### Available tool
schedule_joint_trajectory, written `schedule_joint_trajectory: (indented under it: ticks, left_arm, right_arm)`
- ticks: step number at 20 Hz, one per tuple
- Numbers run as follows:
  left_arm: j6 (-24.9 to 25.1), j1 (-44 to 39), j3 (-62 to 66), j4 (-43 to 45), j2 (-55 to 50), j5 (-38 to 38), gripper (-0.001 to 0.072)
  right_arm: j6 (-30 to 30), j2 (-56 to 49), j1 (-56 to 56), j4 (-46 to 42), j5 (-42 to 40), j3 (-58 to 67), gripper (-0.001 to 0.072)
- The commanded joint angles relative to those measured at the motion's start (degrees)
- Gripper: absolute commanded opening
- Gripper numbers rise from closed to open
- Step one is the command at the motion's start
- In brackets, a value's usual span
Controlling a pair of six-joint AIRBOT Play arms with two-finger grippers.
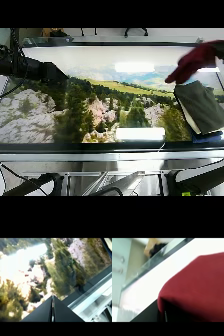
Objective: Fold the shirts.
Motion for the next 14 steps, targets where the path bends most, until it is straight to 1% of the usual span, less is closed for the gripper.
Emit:
schedule_joint_trajectory:
  ticks: [1,2,4,6,8,10,11,14]
  left_arm:
    - [0.0,0.0,0.0,0.0,0.0,0.3,0.0021]
    - [0.1,0.0,0.0,0.0,0.0,0.3,0.0021]
    - [0.0,0.0,0.0,0.0,0.0,0.2,0.0021]
    - [0.0,0.0,0.0,0.0,0.0,0.2,0.0021]
    - [0.1,0.0,0.0,0.0,0.0,0.2,0.0021]
    - [0.1,0.0,0.0,0.0,0.0,0.2,0.0021]
    - [0.0,0.0,0.0,0.0,0.0,0.1,0.0021]
    - [0.1,0.0,0.0,0.0,0.0,-0.8,0.0021]
  right_arm:
    - [3.1,0.1,-3.5,0.0,1.6,0.2,0.0017]
    - [3.8,0.3,-3.4,-0.3,1.7,0.2,0.0017]
    - [7.9,1.2,-3.5,-3.3,1.9,0.2,0.0017]
    - [13.1,3.3,-3.8,-10.7,3.4,0.2,0.0017]
    - [18.4,5.9,-4.3,-21.1,6.1,0.0,0.0017]
    - [24.0,7.8,-5.2,-30.2,10.6,-0.1,0.0017]
    - [25.4,8.5,-6.0,-32.7,13.6,-0.1,0.0017]
    - [28.4,10.1,-8.2,-34.7,21.7,-0.7,0.0017]
